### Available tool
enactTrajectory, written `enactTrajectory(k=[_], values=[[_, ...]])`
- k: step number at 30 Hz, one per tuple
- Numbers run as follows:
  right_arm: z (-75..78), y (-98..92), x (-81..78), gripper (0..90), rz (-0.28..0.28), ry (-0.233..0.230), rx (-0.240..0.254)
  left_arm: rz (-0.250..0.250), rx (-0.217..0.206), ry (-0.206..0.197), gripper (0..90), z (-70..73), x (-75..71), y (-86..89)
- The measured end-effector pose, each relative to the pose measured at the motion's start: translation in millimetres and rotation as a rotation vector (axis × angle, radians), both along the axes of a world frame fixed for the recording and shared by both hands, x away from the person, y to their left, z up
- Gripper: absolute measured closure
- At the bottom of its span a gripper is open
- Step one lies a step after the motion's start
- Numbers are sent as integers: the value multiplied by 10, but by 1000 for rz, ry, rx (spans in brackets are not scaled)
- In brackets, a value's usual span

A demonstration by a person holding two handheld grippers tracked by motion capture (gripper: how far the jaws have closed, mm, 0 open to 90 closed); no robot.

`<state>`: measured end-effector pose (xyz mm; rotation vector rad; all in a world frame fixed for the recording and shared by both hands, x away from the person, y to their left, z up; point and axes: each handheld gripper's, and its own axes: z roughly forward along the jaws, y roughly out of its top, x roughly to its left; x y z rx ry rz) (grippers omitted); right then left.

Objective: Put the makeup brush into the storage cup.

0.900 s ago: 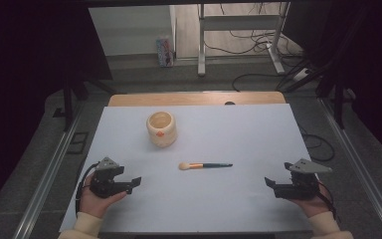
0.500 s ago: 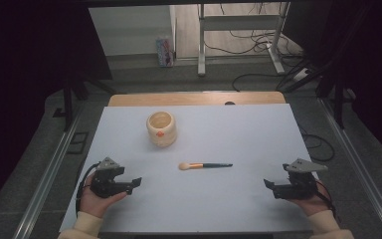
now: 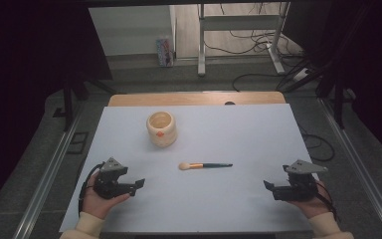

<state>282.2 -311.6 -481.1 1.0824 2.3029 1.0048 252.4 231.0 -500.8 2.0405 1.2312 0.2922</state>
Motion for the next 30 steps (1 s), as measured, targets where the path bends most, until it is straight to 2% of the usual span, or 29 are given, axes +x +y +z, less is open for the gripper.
enactTrajectory(k=[8, 10, 17, 25, 30], values=[[-4, 54, 49, 115, 13, 14, -10, 6, -1, 5, 190, -15, -5, 32], [14, 77, 54, 120, 21, 5, -22, 8, 1, 2, 190, -13, -15, 32], [94, 129, 66, 123, 35, -12, -14, 9, 4, -3, 191, -2, -16, 24], [151, 152, 87, 124, 49, -8, -15, 2, 4, -2, 191, -3, 12, 7], [209, 188, 96, 137, 79, -14, -23, -3, 4, 0, 191, -7, 23, -6]])
